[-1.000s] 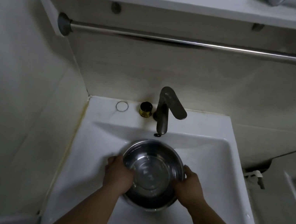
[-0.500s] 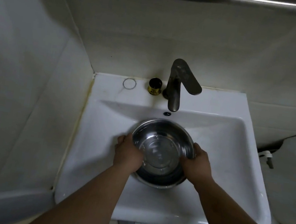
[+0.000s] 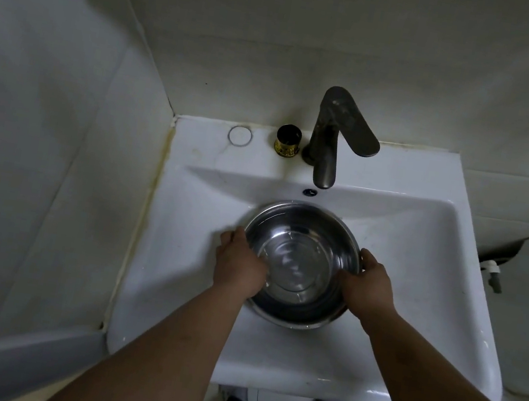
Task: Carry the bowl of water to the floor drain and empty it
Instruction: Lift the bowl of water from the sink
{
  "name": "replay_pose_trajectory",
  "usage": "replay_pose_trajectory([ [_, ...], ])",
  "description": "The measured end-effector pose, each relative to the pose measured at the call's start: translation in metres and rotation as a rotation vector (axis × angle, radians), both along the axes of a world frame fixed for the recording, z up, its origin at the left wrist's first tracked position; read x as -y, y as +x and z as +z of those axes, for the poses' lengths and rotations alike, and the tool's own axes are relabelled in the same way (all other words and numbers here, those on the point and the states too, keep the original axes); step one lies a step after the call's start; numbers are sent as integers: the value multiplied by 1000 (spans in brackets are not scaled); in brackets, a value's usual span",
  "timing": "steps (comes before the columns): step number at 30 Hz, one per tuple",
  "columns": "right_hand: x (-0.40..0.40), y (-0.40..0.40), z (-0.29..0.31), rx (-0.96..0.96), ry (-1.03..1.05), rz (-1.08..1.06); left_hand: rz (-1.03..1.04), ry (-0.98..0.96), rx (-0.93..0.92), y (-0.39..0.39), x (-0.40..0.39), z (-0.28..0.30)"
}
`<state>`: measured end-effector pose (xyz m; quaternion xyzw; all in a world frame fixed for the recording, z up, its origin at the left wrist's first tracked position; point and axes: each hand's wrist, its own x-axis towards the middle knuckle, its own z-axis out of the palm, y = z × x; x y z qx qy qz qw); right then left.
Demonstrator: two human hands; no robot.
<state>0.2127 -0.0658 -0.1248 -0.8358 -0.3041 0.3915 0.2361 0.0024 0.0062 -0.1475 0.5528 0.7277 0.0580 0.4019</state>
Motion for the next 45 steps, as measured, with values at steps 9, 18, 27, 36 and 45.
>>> replay_pose_trajectory([
  [9,0,2,-3,1,-3,1,15,-3,26,-2,-2,1],
  [18,1,3,-8,22,-5,0,39,-49,58,-5,-6,3],
  [27,-1,3,-12,27,-8,-25,170,-94,195,-10,-10,3],
  [36,-3,14,-12,-204,-28,-250,540,-261,531,-22,-19,4],
  [45,-3,38,0,-500,-106,-320,487,-522,648,-43,-31,12],
])
